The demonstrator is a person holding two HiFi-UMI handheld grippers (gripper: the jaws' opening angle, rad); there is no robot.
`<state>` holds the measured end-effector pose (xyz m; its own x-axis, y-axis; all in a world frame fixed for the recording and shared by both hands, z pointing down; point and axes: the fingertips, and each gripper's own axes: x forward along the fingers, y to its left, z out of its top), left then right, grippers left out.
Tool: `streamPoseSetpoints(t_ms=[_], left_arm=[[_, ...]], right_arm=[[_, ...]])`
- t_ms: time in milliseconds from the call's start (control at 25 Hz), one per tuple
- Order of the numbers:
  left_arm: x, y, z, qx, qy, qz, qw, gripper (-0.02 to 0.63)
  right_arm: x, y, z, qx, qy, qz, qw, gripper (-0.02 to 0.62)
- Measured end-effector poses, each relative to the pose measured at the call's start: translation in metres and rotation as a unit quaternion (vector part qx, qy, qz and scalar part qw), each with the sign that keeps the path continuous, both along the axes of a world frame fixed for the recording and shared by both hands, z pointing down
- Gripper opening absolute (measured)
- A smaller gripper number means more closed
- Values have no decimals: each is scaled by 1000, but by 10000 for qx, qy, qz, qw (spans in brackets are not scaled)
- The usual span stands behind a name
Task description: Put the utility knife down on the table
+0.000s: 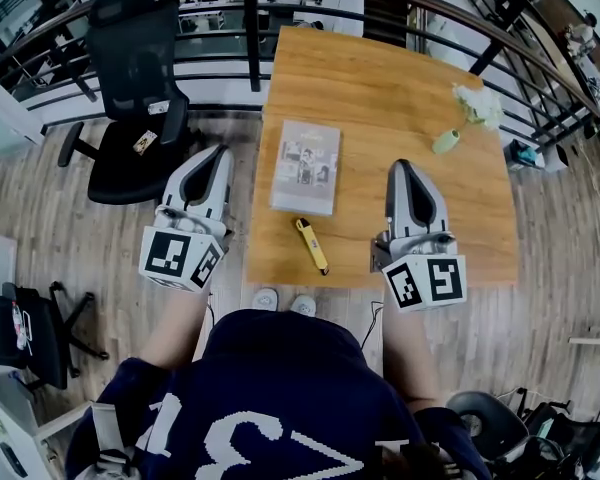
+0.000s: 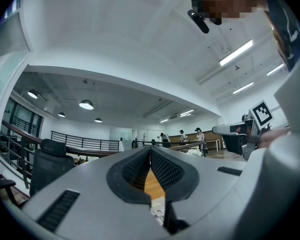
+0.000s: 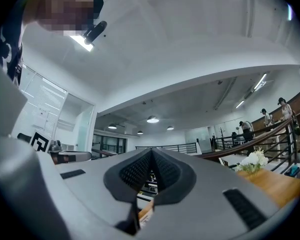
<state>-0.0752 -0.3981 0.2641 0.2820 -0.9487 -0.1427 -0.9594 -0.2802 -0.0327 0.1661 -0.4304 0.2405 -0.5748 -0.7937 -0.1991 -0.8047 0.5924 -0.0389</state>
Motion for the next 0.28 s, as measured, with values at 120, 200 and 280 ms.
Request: streamPoseSetpoints(t_ms=[120,200,280], left_arm=[[-2,-1,0,-6,2,-3,10000,15],[-2,-2,0,-5,5,-3,10000,15],[-1,-2,1,1,5,0,10000,15]], right_arm=[[-2,1,-1,17,15,7,10000,23],[-3,0,-1,18,23,9,10000,23],[-3,0,-1,17,29,13,10000,23]])
